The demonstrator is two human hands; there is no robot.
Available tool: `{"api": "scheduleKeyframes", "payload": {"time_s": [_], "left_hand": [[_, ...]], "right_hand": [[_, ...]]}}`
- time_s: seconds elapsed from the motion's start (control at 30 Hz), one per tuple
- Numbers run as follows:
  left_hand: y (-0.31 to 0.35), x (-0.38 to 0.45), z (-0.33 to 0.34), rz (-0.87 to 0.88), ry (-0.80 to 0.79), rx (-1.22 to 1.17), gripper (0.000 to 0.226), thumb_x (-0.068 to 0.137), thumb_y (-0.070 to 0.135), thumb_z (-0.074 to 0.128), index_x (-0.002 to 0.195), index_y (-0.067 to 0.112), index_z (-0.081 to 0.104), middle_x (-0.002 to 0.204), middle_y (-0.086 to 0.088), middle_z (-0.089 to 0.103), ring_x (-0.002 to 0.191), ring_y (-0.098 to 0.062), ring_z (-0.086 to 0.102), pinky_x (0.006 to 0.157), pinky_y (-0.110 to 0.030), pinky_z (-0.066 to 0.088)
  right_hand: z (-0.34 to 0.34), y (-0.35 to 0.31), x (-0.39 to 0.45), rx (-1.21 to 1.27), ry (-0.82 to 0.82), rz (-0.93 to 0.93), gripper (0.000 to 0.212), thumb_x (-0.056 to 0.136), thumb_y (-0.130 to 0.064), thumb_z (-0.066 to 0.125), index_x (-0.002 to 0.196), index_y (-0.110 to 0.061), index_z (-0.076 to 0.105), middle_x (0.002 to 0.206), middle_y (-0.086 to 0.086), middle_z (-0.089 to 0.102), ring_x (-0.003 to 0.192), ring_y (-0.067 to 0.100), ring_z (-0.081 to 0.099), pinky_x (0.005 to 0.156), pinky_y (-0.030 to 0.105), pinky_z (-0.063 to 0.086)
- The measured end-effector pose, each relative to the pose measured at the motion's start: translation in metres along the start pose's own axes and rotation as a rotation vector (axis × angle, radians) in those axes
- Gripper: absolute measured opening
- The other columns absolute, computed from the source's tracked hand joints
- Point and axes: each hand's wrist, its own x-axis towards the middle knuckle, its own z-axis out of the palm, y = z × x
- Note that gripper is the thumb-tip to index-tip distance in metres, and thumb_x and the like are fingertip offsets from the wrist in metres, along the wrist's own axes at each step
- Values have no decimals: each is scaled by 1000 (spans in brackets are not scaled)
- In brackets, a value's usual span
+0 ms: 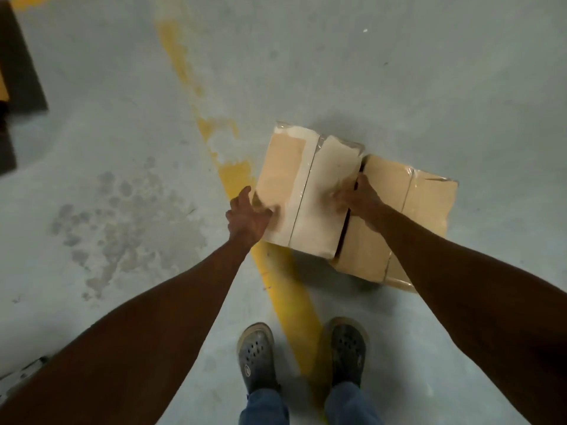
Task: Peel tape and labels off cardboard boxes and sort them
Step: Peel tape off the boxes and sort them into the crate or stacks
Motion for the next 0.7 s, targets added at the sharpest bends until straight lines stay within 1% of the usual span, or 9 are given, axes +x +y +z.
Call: {"api": "scheduleKeyframes", "payload": {"time_s": [0.07, 0.17, 0.2, 0.27, 0.3, 0.37, 0.5, 0.63, 0.7], "left_hand": [[-1, 24, 10, -68, -33, 0, 92, 90, 47, 74, 162, 22, 21, 162, -12, 29, 145, -40, 32, 117, -54, 34], [-11, 51, 24, -104, -105, -12, 94, 84, 51, 80, 156, 16, 30, 153, -11, 45, 137, -36, 46, 112, -50, 42], [-15, 56, 28, -100, -115, -22, 92, 82, 50, 81, 153, 15, 33, 148, -10, 51, 134, -35, 50, 109, -47, 45], [-21, 60, 33, -91, -103, -61, 89, 80, 51, 83, 151, 18, 39, 144, -6, 57, 131, -33, 54, 108, -46, 47], [-24, 60, 34, -86, -87, -80, 87, 80, 51, 83, 150, 20, 42, 142, -4, 59, 130, -32, 55, 108, -45, 47], [-31, 57, 32, -97, -76, -113, 83, 78, 53, 83, 147, 23, 46, 139, -2, 61, 128, -31, 56, 108, -46, 47], [-57, 35, 12, -50, -57, -202, 84, 66, 62, 82, 139, 31, 54, 126, 6, 68, 117, -25, 65, 103, -46, 53], [-51, -28, -34, 16, -25, -309, 84, 62, 65, 78, 137, 36, 56, 123, 6, 70, 114, -22, 66, 100, -46, 55], [-34, -67, -63, 65, 1, -316, 83, 62, 73, 76, 136, 42, 55, 121, 6, 70, 111, -23, 67, 98, -48, 56]], "right_hand": [[6, 5, 18, 17, 56, 31, 17, 93, -1, 68, 98, -6, 52, 83, 12, 57, 63, 20, 57, 47, 28, 49], [16, 13, 38, 23, 83, 96, 45, 85, -12, 78, 119, -4, 50, 93, 15, 62, 60, 19, 60, 49, 30, 50], [19, 13, 41, 44, 90, 111, 58, 79, -18, 83, 124, -4, 49, 100, 15, 64, 68, 21, 64, 52, 31, 55], [23, 16, 50, 56, 141, 133, 82, 60, -38, 89, 127, -13, 48, 116, 9, 63, 98, 28, 67, 73, 42, 62], [23, 19, 54, 52, 153, 143, 91, 50, -49, 88, 127, -18, 49, 120, 7, 63, 108, 31, 64, 84, 49, 60], [23, 28, 65, 90, 149, 182, 104, 40, -61, 86, 129, -21, 51, 122, 6, 64, 114, 34, 61, 93, 54, 56], [29, 11, 27, 220, 144, 189, 111, 47, -51, 91, 144, -23, 46, 132, 0, 60, 118, 27, 59, 98, 49, 54], [38, -22, -44, 285, 127, 101, 116, 68, -32, 93, 160, -35, 22, 153, -1, 43, 132, 23, 46, 105, 48, 44], [40, -43, -85, 274, 149, 23, 123, 72, -29, 91, 163, -40, 9, 163, -4, 31, 143, 25, 37, 116, 51, 35]]}}
